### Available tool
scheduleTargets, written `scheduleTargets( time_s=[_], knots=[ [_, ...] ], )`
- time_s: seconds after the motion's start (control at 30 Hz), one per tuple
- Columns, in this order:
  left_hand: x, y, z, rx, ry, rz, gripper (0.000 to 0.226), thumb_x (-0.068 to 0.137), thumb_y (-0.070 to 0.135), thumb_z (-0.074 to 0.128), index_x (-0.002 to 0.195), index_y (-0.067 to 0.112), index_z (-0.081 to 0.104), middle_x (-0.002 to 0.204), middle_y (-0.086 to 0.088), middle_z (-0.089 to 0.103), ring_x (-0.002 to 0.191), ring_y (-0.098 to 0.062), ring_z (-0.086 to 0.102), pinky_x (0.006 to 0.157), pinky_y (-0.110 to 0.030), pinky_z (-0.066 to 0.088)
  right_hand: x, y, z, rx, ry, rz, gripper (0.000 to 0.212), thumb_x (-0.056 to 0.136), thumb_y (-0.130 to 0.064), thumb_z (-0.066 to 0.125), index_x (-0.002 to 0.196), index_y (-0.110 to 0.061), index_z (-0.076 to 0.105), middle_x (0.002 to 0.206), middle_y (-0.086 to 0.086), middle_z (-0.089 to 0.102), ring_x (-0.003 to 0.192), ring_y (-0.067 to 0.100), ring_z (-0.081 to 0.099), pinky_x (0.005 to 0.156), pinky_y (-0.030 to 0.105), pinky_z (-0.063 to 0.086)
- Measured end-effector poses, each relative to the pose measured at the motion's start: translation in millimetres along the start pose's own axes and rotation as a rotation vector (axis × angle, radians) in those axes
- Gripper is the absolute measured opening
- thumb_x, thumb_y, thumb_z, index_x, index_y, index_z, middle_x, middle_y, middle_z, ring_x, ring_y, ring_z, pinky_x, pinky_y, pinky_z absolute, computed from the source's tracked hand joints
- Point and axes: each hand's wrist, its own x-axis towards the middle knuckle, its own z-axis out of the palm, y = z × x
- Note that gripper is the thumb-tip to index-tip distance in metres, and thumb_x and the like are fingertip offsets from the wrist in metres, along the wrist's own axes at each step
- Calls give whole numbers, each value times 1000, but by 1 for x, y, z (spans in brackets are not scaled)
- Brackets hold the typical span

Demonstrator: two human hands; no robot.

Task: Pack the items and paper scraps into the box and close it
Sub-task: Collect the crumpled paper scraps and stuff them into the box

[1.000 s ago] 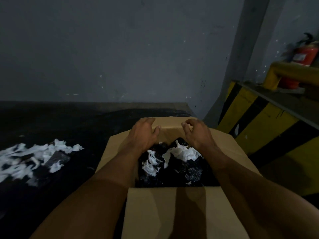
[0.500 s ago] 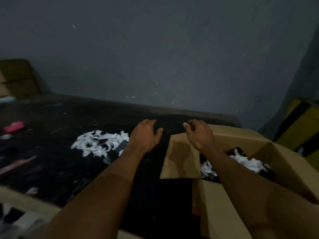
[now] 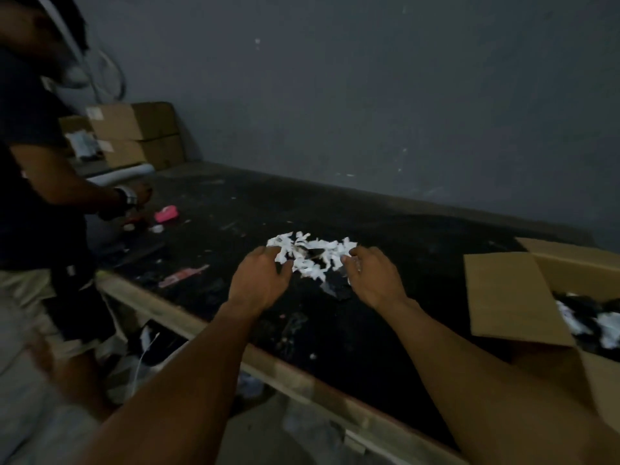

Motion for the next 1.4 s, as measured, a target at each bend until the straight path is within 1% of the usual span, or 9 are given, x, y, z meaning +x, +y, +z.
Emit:
scheduleTargets(
  time_s=[0.2, 0.43, 0.6, 0.83, 0.93, 1.0, 1.13, 1.27, 1.4],
  knots=[
    [-6, -54, 2, -29, -76, -134, 50, 93, 42, 52, 136, 16, 48, 135, -8, 51, 121, -22, 50, 103, -38, 41, 4, -33, 53, -47, -105, -43, 41, 96, -45, 45, 119, -15, 61, 117, 12, 60, 113, 26, 52, 94, 37, 43],
    [17, -98, 20, -3, -84, -107, 47, 93, 38, 54, 134, 15, 50, 131, -9, 54, 117, -21, 54, 98, -37, 46, 36, -42, 103, -27, -172, 4, 42, 97, -44, 46, 125, -16, 58, 126, 11, 56, 117, 27, 51, 96, 37, 42],
    [75, -130, 30, 42, -84, -77, 42, 95, 35, 52, 132, 16, 51, 128, -7, 55, 115, -19, 54, 97, -35, 46, 82, -43, 141, 10, -192, 25, 42, 97, -44, 45, 126, -15, 57, 130, 10, 53, 119, 26, 51, 96, 36, 44],
    [180, -151, 58, 41, -71, 25, 33, 96, 20, 51, 127, 11, 57, 123, -14, 59, 109, -24, 58, 93, -34, 46, 171, -30, 182, 3, -216, 93, 43, 98, -42, 44, 130, -16, 53, 133, 7, 52, 122, 23, 49, 99, 35, 39],
    [219, -161, 76, 47, -115, 41, 31, 97, 20, 48, 125, 14, 58, 121, -10, 59, 108, -21, 58, 91, -30, 46, 200, -21, 200, 5, -225, 143, 43, 98, -44, 42, 131, -19, 52, 133, 6, 51, 121, 22, 49, 98, 36, 42],
    [241, -169, 91, 62, -169, 72, 27, 97, 21, 47, 120, 14, 60, 118, -8, 59, 103, -20, 59, 85, -25, 43, 209, -13, 214, -2, -225, 181, 44, 98, -45, 43, 132, -19, 52, 133, 6, 51, 121, 22, 50, 99, 36, 43],
    [284, -186, 126, 57, -257, 130, 19, 96, 21, 47, 108, 13, 60, 113, -9, 60, 94, -18, 59, 80, -28, 50, 221, 6, 243, 12, -181, 274, 39, 97, -43, 46, 127, -21, 57, 127, 5, 55, 115, 20, 53, 97, 35, 46],
    [317, -212, 170, 31, -307, 234, 37, 94, 25, 53, 128, 12, 55, 125, -15, 55, 109, -27, 56, 95, -39, 48, 217, 16, 278, -56, -118, 394, 34, 92, -38, 53, 118, -19, 60, 121, 12, 58, 114, 31, 52, 92, 40, 47],
    [338, -245, 210, 24, -449, 336, 47, 91, 31, 56, 136, 22, 48, 138, -12, 44, 121, -31, 48, 101, -44, 44, 207, 10, 310, -239, -127, 506, 45, 90, -51, 49, 128, -27, 55, 135, 10, 49, 123, 34, 41, 96, 46, 42]
  ],
)
